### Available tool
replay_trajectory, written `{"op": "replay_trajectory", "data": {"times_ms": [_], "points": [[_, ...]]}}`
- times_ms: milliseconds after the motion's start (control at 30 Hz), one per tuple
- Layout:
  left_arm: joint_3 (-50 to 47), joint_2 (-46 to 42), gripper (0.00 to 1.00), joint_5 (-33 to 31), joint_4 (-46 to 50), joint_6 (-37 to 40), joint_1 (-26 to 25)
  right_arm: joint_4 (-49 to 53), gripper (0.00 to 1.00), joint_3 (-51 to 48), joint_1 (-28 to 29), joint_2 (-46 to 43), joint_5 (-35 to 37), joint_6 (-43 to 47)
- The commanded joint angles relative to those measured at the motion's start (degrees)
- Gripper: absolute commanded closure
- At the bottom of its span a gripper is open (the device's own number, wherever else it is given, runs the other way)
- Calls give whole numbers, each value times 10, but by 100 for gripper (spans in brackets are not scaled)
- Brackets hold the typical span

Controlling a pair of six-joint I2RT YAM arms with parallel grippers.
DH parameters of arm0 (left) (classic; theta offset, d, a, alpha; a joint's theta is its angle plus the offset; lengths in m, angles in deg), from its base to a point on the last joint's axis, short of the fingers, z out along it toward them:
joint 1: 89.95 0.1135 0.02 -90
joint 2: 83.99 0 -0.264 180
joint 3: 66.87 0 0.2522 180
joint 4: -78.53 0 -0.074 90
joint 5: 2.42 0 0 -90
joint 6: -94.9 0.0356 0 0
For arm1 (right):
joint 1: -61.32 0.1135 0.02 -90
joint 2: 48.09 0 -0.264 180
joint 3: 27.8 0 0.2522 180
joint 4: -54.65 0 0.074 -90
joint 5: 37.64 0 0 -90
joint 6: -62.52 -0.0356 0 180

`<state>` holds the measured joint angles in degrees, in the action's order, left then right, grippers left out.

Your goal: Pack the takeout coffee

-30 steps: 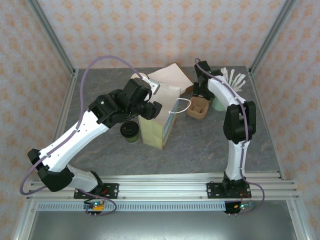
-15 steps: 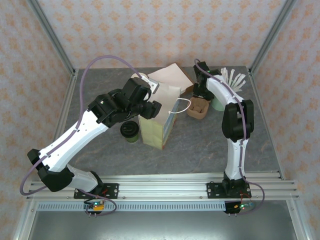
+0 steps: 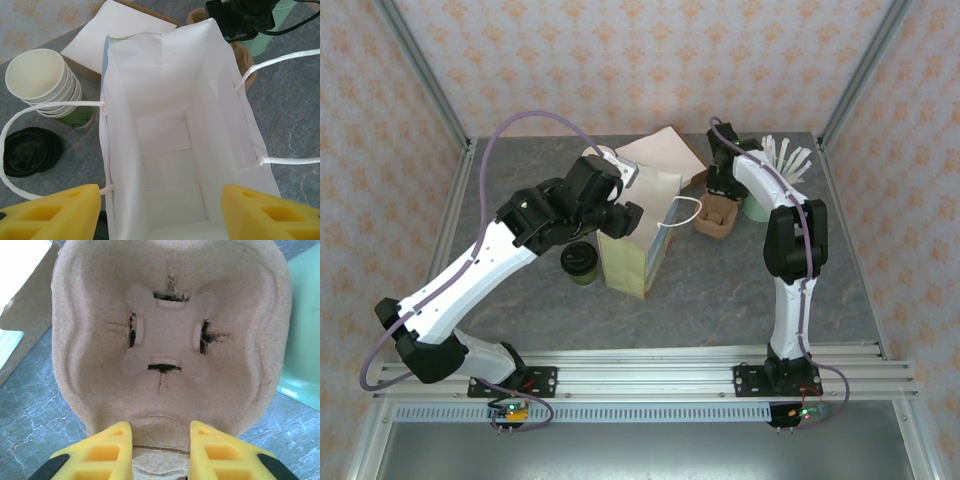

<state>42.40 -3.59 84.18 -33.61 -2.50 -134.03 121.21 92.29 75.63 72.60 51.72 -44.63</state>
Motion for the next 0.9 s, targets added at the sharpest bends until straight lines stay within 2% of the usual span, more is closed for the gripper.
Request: {"op": "replay_trajectory", "data": {"times_ms": [0,667,867], "points": [[-5,-13,34,-1,-15,8,6,-2,77,9,-2,-19,28,-1],[3,-7,34,1,-14,11,6,16,79,21,-2,-53,28,10],[10,-5,34,4,-14,10,6,20,79,19,-2,-69,8,15]]}}
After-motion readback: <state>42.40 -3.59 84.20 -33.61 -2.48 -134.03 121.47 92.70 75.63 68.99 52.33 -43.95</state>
